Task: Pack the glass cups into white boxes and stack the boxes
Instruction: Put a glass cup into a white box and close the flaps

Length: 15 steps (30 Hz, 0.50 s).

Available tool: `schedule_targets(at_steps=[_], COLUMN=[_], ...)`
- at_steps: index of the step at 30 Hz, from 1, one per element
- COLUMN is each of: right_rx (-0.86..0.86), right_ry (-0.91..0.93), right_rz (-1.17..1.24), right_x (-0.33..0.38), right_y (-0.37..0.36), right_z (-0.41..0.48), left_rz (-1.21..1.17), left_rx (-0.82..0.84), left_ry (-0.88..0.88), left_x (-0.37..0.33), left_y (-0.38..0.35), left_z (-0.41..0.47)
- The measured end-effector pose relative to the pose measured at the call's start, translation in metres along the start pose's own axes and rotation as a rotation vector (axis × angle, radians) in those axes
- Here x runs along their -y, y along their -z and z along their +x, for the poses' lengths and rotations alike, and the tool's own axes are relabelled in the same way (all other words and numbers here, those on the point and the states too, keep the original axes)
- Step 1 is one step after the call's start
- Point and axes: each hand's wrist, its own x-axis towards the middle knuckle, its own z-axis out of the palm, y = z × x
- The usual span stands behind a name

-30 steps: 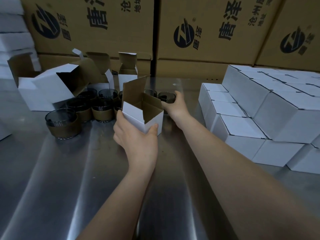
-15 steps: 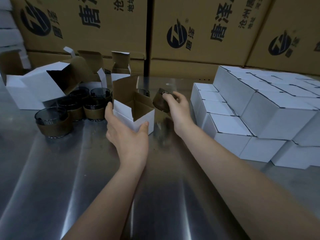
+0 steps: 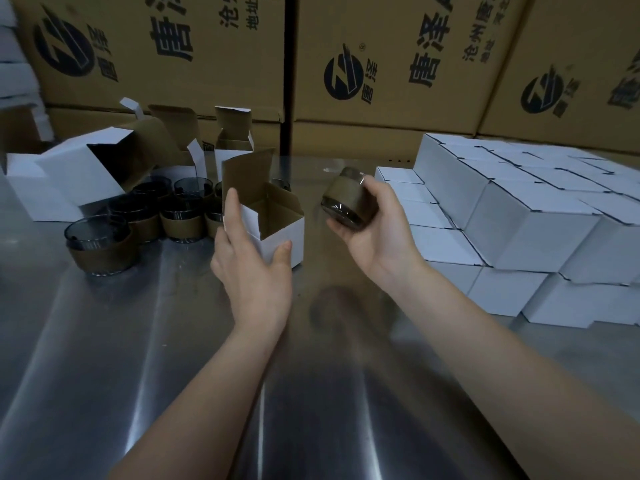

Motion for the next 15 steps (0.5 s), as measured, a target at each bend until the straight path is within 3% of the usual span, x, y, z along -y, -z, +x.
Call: schedule_targets(at_steps=[7, 15], right_rx=[0.158, 0.271], right_ry=[0.231, 0.316], right_rz=[-0.215, -0.592], right_x=[0.016, 0.019], right_y=[-0.012, -0.022], right_z=[-0.012, -0.023], left_rz=[0.075, 0.003], left_rx=[0.04, 0.122], left_ry=[-0.019, -0.067], left_x=[-0.002, -0.005], left_y=[-0.001, -0.001], left_z=[-0.002, -0.004])
